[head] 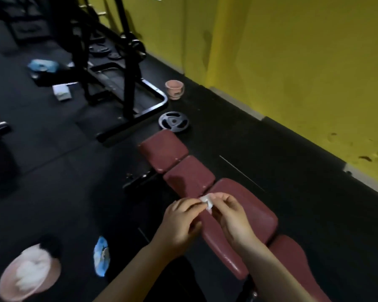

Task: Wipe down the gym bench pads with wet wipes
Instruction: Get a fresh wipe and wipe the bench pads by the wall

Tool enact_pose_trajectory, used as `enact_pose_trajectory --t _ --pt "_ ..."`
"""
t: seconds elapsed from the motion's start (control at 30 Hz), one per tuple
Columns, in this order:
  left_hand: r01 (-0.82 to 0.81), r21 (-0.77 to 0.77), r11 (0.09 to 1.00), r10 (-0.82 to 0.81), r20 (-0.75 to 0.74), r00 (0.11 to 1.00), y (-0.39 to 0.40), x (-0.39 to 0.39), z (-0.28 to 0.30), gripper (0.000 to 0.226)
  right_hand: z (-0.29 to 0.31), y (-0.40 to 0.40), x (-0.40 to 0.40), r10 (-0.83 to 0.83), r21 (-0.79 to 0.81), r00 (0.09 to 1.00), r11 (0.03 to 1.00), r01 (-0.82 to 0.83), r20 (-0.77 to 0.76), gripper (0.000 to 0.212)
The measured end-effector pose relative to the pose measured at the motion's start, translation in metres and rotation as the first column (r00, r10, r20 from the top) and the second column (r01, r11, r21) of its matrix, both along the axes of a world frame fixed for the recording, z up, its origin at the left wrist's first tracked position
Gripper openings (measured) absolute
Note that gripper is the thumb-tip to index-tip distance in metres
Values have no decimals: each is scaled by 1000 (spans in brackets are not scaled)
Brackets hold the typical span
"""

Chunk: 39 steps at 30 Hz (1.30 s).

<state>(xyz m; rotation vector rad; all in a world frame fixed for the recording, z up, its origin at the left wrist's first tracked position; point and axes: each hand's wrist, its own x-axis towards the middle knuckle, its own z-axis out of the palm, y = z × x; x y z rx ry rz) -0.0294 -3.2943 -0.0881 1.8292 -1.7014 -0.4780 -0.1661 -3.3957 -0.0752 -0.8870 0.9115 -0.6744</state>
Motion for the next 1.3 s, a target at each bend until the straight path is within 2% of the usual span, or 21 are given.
enact_pose_trajectory --t 0.03,0.1,0.17,0.2,0.27,0.37,0.43,0.6,0.7,0.8,0.87,0.93,1.03,1.1,1.17,1.23,1.3 --pt "-32 -6 999 32 7 999 14 21 0 47 -1 10 26 50 -24 998 998 -50 -24 29" --pt "-94 5 996 94 -2 996 41 64 3 43 -4 30 79 99 -50 993 994 -102 -72 19" --pt "-205 -44 978 199 -118 973 71 105 2 38 -7 51 130 127 -18 988 991 -129 -83 12" --pt "-306 -43 951 287 -240 927 88 125 1 34 -8 63 155 150 -6 986 989 -150 -74 12" --pt "-493 59 868 461 -460 758 120 160 -1 26 -9 88 199 216 -8 976 976 -216 -30 14" --pt "-626 219 748 599 -629 496 163 206 -8 27 -7 124 255 362 -17 932 932 -362 -22 17" --pt "-682 256 686 633 -673 384 187 233 -9 25 -4 146 287 481 -1 876 876 -481 -39 23" --pt "-760 327 562 658 -733 171 240 279 -14 12 -3 191 358 705 40 699 707 -706 -120 18" --pt "-810 370 454 657 -754 24 267 302 -18 12 -8 216 404 796 89 587 602 -794 -145 22" --pt "-847 390 360 646 -759 -75 290 324 -18 17 -16 235 450 864 135 477 498 -856 -159 24" --pt "-873 378 308 659 -747 -91 302 340 -18 14 -23 243 477 902 147 404 425 -893 -149 26" --pt "-909 328 258 740 -672 -33 312 358 -20 17 -30 251 503 917 113 356 379 -918 -181 24" --pt "-938 255 234 906 -406 116 327 387 -30 28 -42 261 534 894 55 333 365 -929 -299 25" --pt "-939 266 219 960 -230 158 338 401 -40 28 -52 264 551 882 13 288 316 -949 -372 19" --pt "-929 325 176 984 -63 164 353 411 -53 31 -66 265 565 863 -3 240 267 -964 -444 10" --pt "-912 394 115 985 71 155 371 415 -64 38 -82 268 576 850 30 218 264 -964 -479 9" --pt "-892 448 56 989 97 110 390 415 -75 43 -101 276 586 843 77 179 251 -965 -508 12"
